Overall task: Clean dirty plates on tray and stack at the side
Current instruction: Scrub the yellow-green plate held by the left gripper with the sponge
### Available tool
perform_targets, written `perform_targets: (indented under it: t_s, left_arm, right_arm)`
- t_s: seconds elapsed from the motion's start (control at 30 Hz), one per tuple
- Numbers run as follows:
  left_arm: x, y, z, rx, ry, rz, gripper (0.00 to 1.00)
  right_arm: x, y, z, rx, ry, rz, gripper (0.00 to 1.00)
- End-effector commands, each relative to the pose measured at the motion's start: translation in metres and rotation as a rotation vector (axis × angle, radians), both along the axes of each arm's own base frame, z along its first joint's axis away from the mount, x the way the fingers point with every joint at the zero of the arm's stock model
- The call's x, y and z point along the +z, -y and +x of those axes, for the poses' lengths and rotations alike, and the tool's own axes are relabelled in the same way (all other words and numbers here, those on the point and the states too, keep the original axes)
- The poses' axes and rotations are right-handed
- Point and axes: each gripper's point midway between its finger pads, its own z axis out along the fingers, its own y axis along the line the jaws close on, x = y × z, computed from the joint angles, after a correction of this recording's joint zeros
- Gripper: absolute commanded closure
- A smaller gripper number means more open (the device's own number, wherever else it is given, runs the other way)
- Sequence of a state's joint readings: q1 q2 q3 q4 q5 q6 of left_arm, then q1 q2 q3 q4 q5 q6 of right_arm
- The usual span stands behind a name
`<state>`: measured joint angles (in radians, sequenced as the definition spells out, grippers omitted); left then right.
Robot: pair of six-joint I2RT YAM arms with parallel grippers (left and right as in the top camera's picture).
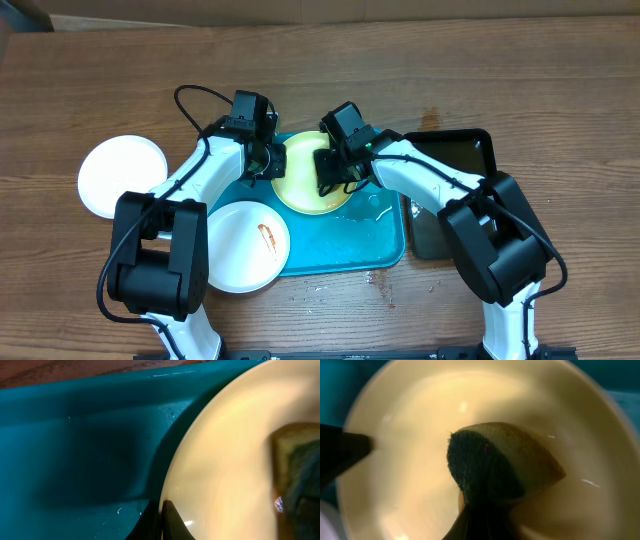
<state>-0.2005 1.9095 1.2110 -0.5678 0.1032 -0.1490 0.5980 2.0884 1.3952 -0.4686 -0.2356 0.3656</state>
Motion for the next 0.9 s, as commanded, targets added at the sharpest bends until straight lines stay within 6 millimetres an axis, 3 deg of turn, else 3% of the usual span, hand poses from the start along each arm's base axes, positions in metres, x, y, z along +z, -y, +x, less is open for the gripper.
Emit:
perform_targets:
  t_s: [0.0, 0.1, 0.17, 0.27, 0.4, 0.5, 0.7, 0.87]
  left_arm:
    - [0.008, 0.009, 0.007, -0.036, 0.028, -0.026, 0.96]
    - [0.008, 0.009, 0.007, -0.036, 0.028, -0.026, 0.96]
    - [0.008, 0.009, 0.007, -0.036, 0.028, -0.026, 0.96]
    - [0.008, 0.009, 0.008, -0.036, 0.029, -0.026, 0.96]
    - [0.008, 0.009, 0.008, -0.036, 0.029, -0.026, 0.96]
    - [0.008, 0.009, 0.007, -0.035, 0.028, -0.026, 0.96]
    - [0.008, 0.009, 0.008, -0.036, 0.029, -0.026, 0.96]
    - [0.008, 0.009, 0.008, -0.036, 0.029, -0.026, 0.96]
  right_arm:
    - [0.031, -0.029, -0.005, 0.106, -0.088, 0.255, 0.96]
    - [0.068, -0.022, 0.008, 0.100, -0.095, 0.353, 0.96]
    - [0.079, -0.008, 0.011, 0.070, -0.103, 0.346, 0.96]
    - [0.075, 0.013, 0.007, 0.023, -0.140, 0.281, 0.96]
    - [0.051, 0.031, -0.010, -0.007, -0.199, 0.162, 0.96]
    - [0.048, 0.029, -0.011, -0.001, -0.197, 0.172, 0.96]
    - [0.073, 0.005, -0.006, 0.034, -0.208, 0.355, 0.96]
    - [0.073, -0.009, -0.013, 0.054, -0.203, 0.365, 0.96]
